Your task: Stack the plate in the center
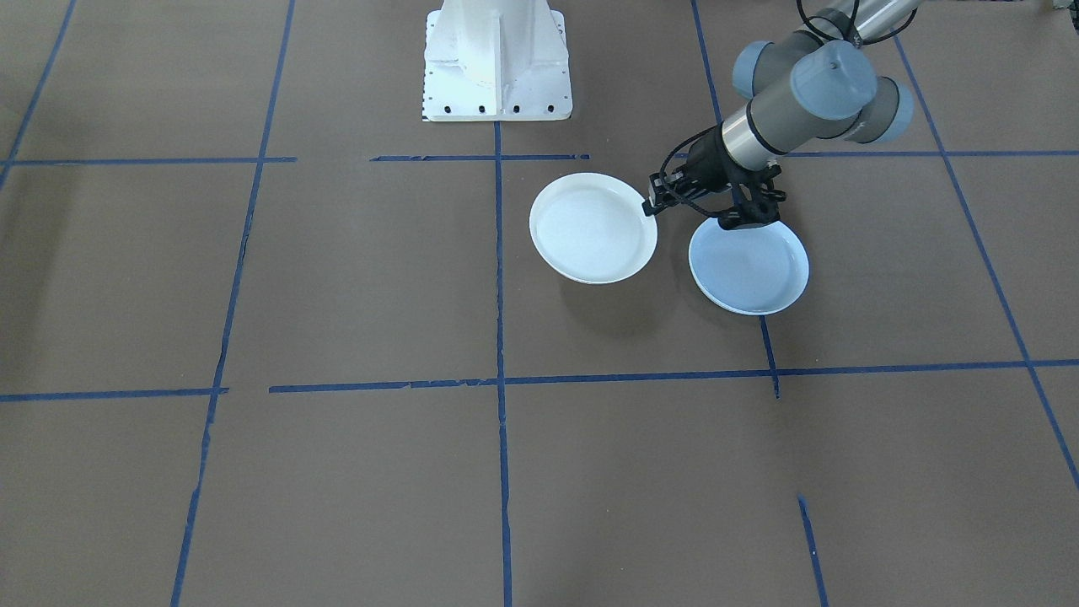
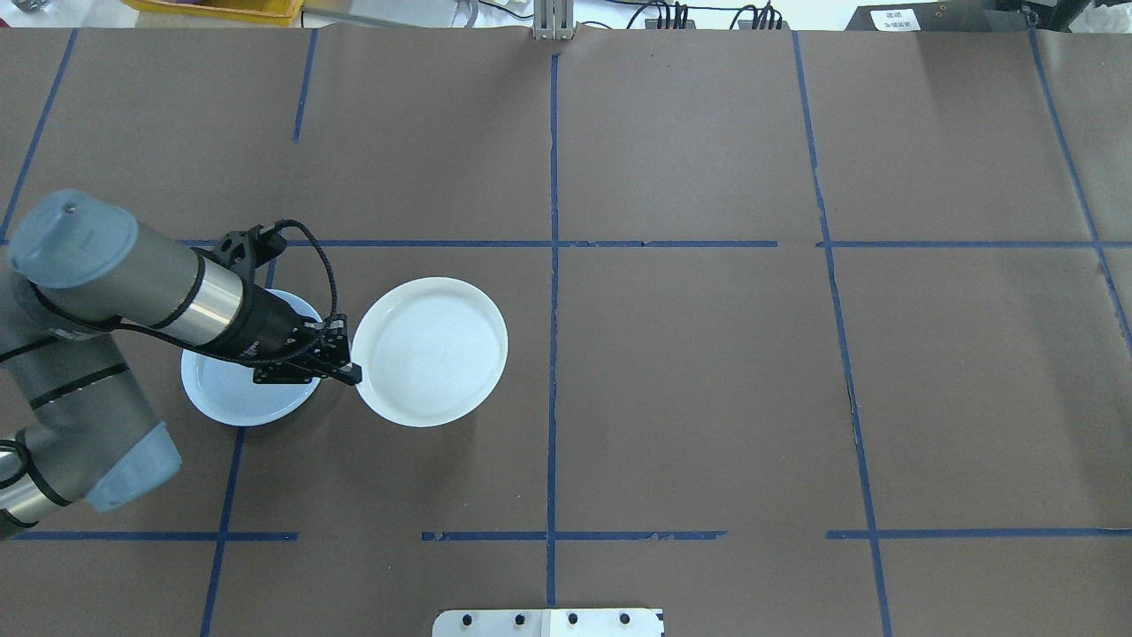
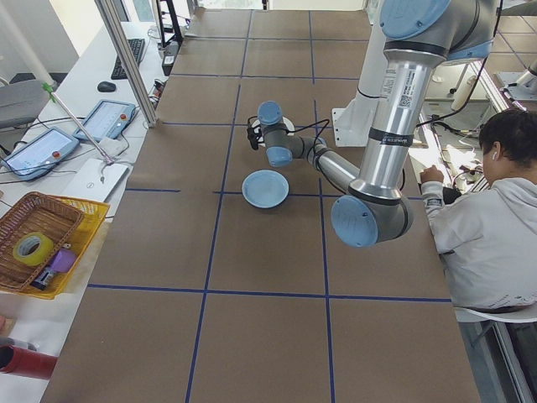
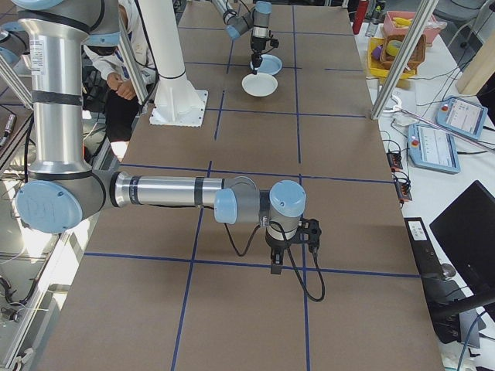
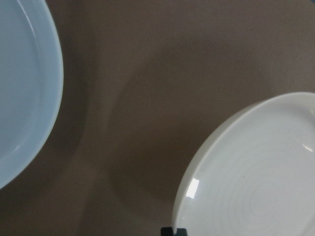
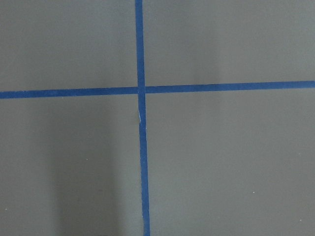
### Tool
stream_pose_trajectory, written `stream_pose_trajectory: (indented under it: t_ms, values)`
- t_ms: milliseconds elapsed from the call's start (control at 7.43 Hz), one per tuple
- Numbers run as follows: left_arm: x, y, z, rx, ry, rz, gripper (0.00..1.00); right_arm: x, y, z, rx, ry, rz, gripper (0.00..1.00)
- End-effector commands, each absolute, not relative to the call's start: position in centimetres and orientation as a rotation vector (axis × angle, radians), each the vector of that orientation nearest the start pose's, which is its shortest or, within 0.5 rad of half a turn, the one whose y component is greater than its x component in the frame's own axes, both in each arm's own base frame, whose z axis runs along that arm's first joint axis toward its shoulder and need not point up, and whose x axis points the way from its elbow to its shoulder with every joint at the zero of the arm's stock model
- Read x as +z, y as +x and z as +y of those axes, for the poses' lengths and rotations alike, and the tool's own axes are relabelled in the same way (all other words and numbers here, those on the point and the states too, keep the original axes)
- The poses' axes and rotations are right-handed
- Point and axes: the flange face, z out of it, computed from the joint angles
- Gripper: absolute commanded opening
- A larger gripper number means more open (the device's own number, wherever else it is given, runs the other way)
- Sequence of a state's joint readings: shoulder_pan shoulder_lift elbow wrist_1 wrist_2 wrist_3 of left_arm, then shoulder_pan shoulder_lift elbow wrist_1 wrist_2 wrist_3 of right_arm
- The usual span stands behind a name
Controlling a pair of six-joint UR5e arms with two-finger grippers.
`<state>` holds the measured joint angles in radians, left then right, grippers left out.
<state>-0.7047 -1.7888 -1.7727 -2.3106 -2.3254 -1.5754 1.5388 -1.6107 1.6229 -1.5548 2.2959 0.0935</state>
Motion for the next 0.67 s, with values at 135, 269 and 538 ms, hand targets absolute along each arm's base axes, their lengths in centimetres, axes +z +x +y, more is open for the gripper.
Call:
stream_pose_trajectory:
  t_ms: [135, 269, 538]
  values:
    - [43.1, 27.4, -42.5, 0.009, -0.128, 1.259, 0.00, 65.4, 5.2, -47.9, 0.049, -0.019, -0.726, 1.00]
    - [46.3, 25.0, -43.1, 0.036, -0.090, 1.232, 0.00, 65.4, 5.2, -47.9, 0.047, -0.019, -0.724, 1.00]
    - [51.7, 25.4, -44.5, 0.022, -0.115, 1.172, 0.00, 65.4, 5.2, -47.9, 0.049, -0.019, -0.724, 1.00]
